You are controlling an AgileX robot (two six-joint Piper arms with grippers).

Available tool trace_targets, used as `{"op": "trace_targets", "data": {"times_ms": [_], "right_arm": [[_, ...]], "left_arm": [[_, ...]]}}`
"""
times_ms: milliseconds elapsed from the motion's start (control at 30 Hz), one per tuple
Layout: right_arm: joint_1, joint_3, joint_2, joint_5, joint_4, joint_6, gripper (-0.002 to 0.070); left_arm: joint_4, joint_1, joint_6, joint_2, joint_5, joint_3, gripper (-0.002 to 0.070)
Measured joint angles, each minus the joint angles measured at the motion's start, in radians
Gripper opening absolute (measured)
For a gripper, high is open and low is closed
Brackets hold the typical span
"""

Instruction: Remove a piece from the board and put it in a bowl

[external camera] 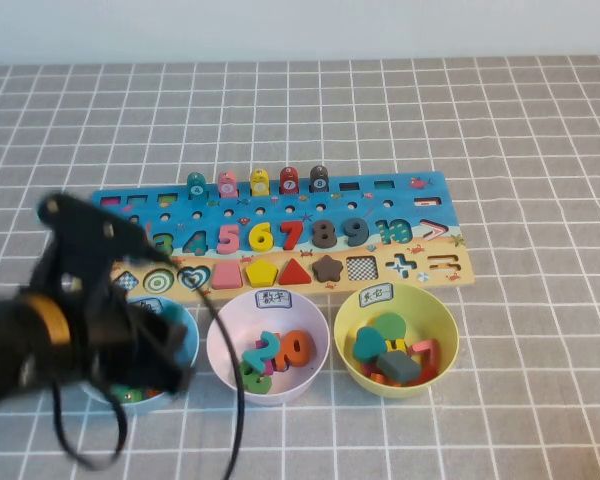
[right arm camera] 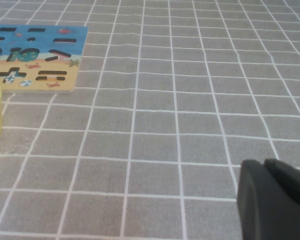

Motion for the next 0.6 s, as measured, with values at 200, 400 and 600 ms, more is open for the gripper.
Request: {"op": "trace_targets", "data": {"times_ms": [200,400,600], "right_arm": [[0.000,0.000,0.000,0.000,0.000,0.000,-0.0017],[0.000,0.000,0.000,0.000,0.000,0.000,-0.0017],[0.000,0.000,0.000,0.000,0.000,0.000,-0.0017]], "left_arm": [[-0.067,-0.121,0.115,-0.054,-0.164,0.171,0.0235],[-0.075,-0.223,0.172,-0.049,-0.333,0.263,0.0235],[-0.079,-0.230,0.174,0.051,-0.453,0.271,0.0235]]}}
